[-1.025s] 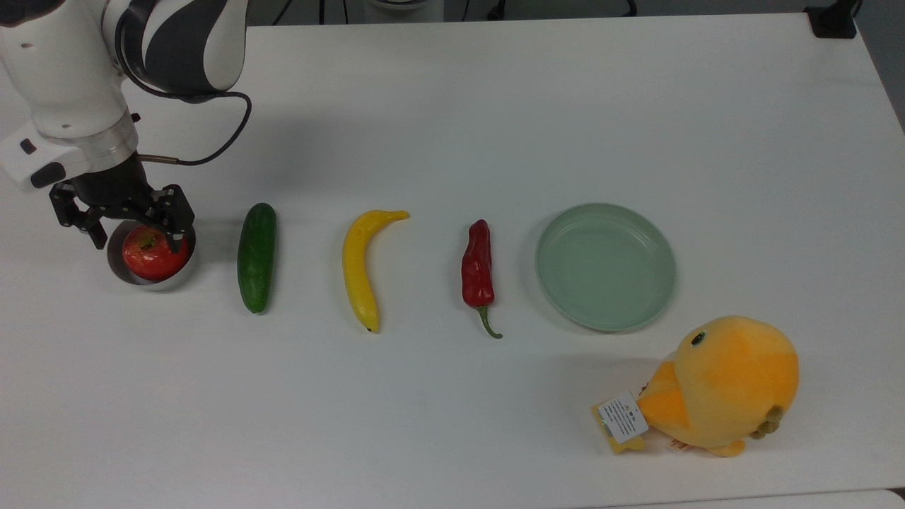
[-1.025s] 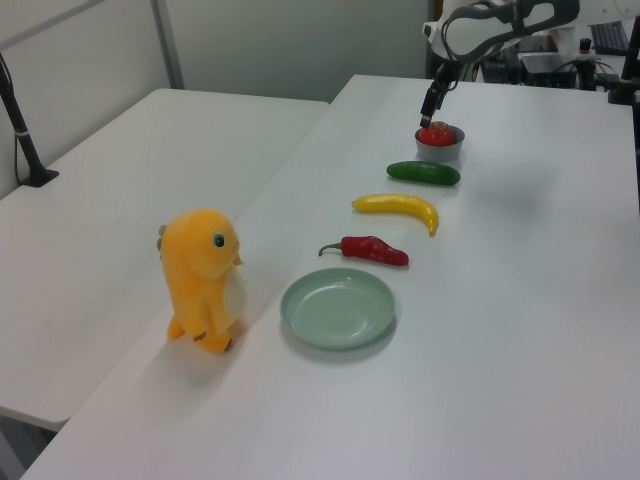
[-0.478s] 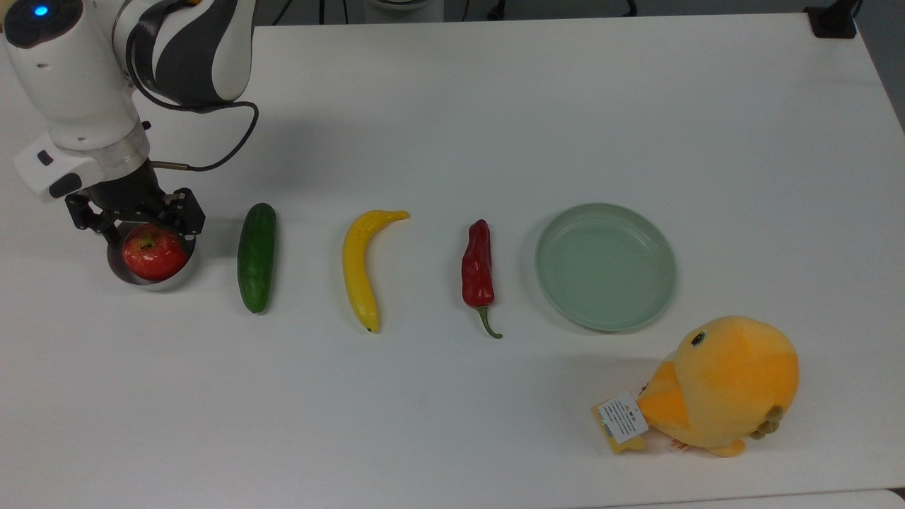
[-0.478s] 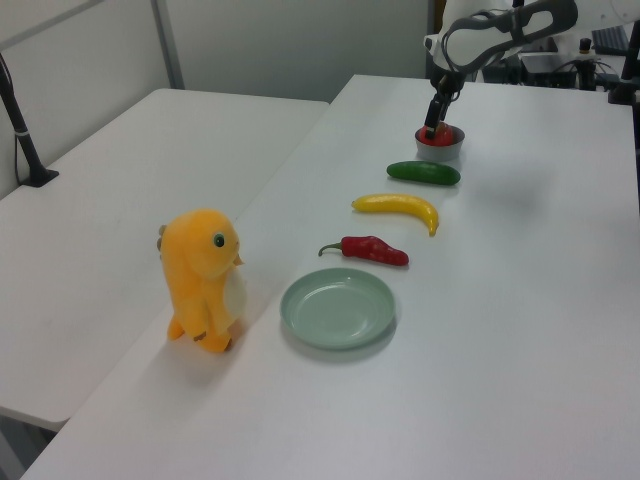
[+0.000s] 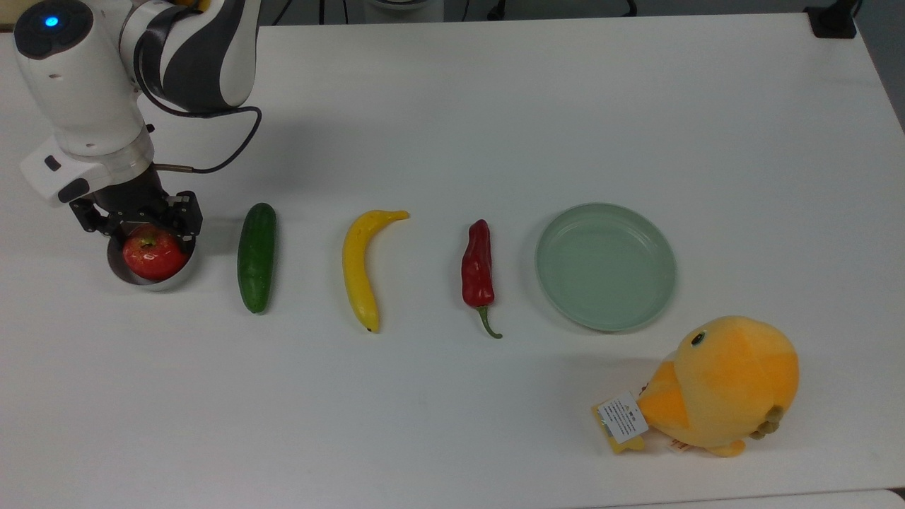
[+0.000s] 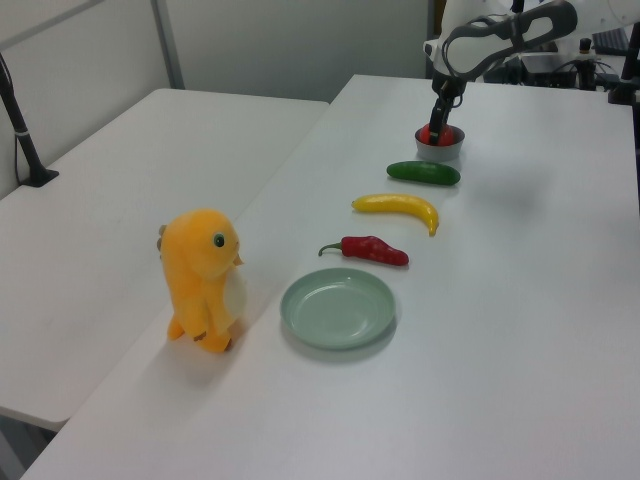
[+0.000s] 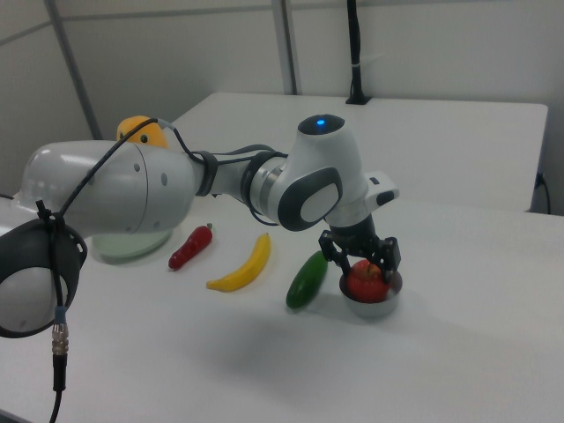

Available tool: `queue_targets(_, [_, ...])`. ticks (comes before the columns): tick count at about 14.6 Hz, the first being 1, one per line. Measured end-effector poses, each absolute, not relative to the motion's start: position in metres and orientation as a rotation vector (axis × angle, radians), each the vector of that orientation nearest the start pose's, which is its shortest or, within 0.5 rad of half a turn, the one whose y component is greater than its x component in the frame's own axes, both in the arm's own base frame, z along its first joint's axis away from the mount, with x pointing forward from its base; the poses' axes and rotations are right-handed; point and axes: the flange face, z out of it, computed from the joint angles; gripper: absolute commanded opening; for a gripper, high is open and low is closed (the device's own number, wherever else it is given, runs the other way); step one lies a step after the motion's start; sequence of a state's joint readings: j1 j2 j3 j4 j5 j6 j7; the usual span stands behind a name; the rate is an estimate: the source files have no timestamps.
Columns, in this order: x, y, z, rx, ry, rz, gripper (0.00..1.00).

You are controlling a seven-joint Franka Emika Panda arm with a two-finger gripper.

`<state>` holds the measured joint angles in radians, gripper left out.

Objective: Red apple placed in the center of the desktop
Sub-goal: 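Close the gripper around the red apple, then lift the red apple up out of the grey bowl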

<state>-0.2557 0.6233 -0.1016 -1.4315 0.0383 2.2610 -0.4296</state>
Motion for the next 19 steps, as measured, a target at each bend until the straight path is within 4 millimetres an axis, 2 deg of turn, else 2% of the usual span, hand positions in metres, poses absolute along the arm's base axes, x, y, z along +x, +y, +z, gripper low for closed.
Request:
queue_targets(2, [0.697,-0.243,0.351,-3.229,-0.125,-0.297,0.17])
queue_targets(4, [0.697,-0.243,0.351,-3.229,-0.125,-0.298,0.14])
queue_targets(11, [0.697,-0.243,0.354,-3.231,-0.123,-0.306,0.13])
queue_targets(17, [0.697,-0.243,0.37,-3.234,-0.123,-0.344,0.13])
queue_targets(19, [0.697,-0.242,0.384,-3.235,-0.125,-0.375,0.13])
